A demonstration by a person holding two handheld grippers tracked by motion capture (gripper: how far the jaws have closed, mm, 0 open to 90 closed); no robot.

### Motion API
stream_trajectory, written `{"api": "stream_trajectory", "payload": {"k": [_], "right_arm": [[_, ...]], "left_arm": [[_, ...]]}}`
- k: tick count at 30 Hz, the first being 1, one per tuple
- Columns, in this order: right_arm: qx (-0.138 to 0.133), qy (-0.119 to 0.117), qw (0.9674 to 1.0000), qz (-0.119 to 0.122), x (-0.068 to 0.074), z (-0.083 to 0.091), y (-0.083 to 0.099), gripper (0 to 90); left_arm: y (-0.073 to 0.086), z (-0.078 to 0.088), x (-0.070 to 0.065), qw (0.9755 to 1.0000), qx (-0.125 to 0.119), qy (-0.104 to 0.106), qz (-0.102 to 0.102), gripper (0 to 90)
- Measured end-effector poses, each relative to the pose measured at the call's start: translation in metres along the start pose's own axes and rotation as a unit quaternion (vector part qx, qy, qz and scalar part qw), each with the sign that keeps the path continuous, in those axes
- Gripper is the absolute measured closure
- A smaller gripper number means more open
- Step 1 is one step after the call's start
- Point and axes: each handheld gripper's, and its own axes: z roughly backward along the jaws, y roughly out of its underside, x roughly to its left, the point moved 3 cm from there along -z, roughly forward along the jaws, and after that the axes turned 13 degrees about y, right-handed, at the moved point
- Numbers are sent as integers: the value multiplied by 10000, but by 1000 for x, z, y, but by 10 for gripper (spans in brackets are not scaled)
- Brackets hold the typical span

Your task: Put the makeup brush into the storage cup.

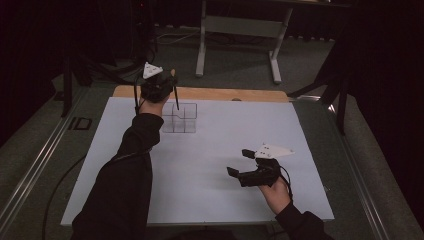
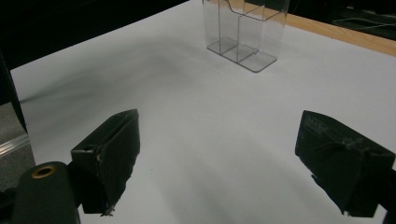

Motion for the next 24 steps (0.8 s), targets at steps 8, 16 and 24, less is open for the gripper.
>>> {"api": "stream_trajectory", "payload": {"k": [8, 16, 24], "right_arm": [[24, -10, 10000, 44, 1, 0, 0, 138], [44, -11, 10000, 46, 1, -1, 1, 139], [59, -12, 10000, 58, 1, -1, 1, 139]], "left_arm": [[14, -4, 3, 9999, 88, -39, 99, 830], [25, -10, 2, 9996, 276, -52, 101, 831], [30, -12, 5, 9986, 452, -143, 245, 797]]}}
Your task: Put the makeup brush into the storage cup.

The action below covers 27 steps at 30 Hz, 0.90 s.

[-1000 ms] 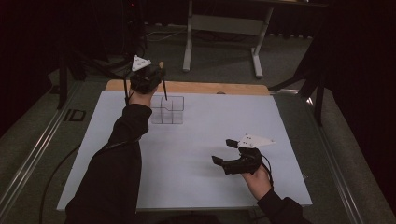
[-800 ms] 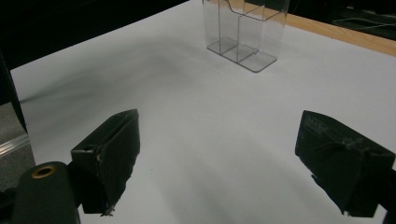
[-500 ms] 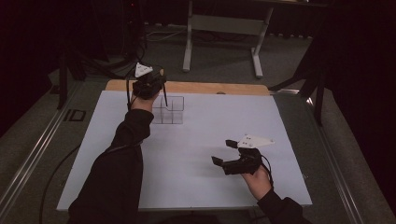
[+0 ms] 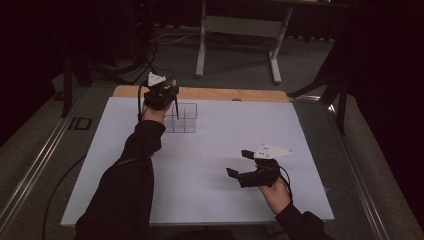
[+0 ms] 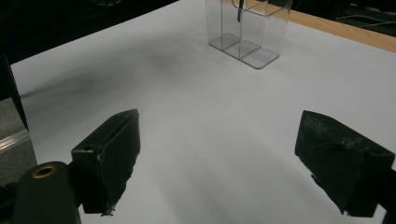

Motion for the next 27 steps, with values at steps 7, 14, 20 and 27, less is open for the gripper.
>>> {"api": "stream_trajectory", "payload": {"k": [7, 14, 20, 27], "right_arm": [[-15, 8, 10000, -6, -1, 0, -1, 139], [-30, 26, 10000, -17, -1, 1, -2, 139], [-47, 53, 10000, -17, -2, 1, -2, 139], [-51, 80, 10000, -4, -3, 1, -2, 138]], "left_arm": [[-12, 5, -9, 9995, 134, -189, 205, 158], [-23, 17, -12, 9995, 105, -157, 262, 67], [-28, 29, -14, 9995, 101, 128, 282, 0], [-30, 42, -19, 9989, 33, 384, 282, 0]]}}
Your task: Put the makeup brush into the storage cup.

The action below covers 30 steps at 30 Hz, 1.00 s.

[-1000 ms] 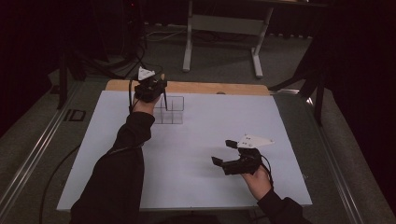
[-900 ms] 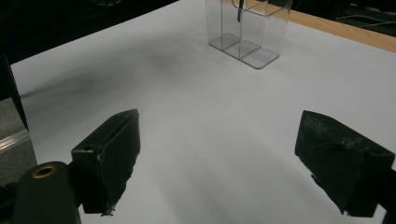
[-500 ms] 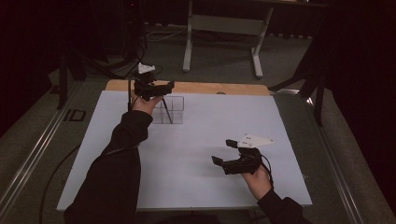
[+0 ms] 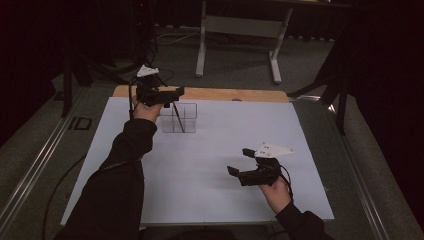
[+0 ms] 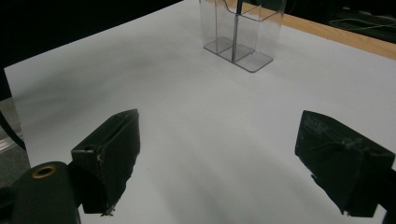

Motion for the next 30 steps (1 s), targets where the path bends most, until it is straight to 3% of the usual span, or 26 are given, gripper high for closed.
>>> {"api": "stream_trajectory", "payload": {"k": [3, 5, 6, 11, 24, 30], "right_arm": [[22, 13, 10000, -3, 0, 0, 0, 138], [4, 16, 10000, 10, 0, 1, 0, 138], [3, 23, 10000, 10, 0, 1, 0, 138], [1, 23, 10000, -10, -1, 1, 0, 138], [5, 42, 10000, 29, 0, 1, 0, 138], [13, 70, 10000, 49, 0, 0, 0, 138]], "left_arm": [[2, 3, -2, 10000, 32, 21, -32, 0], [3, 5, -4, 9999, -74, 51, -140, 0], [3, 6, -6, 9996, -115, 185, -155, 0], [9, 11, -14, 9990, 33, 255, -364, 0], [32, 35, -31, 9965, 299, 594, -507, 0], [44, 44, -41, 9945, 413, 695, -671, 0]]}}
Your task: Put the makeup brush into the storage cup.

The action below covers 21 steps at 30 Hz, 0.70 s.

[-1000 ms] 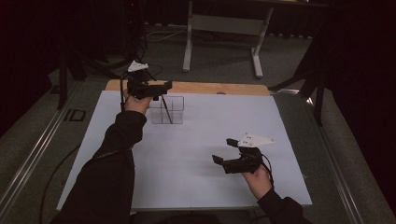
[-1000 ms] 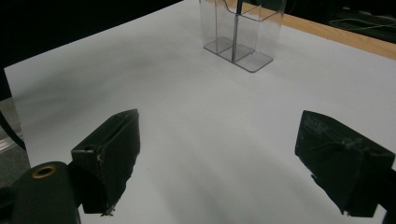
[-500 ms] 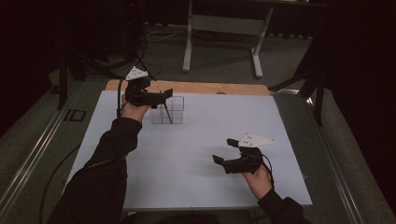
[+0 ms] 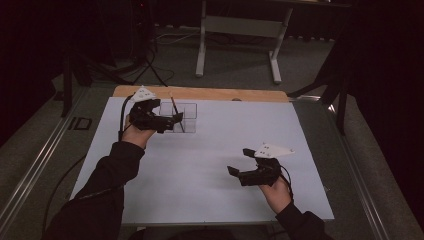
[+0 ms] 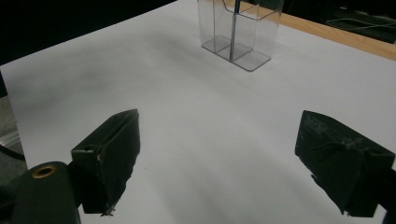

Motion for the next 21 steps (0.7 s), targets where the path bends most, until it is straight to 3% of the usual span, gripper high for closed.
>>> {"api": "stream_trajectory", "payload": {"k": [6, 21], "right_arm": [[-6, -2, 10000, -20, 0, 1, 0, 139], [-33, 20, 10000, -11, -1, 2, -1, 138]], "left_arm": [[6, 8, -9, 9999, -39, 125, 8, 0], [42, 22, -32, 9988, 3, 483, -54, 0]]}}
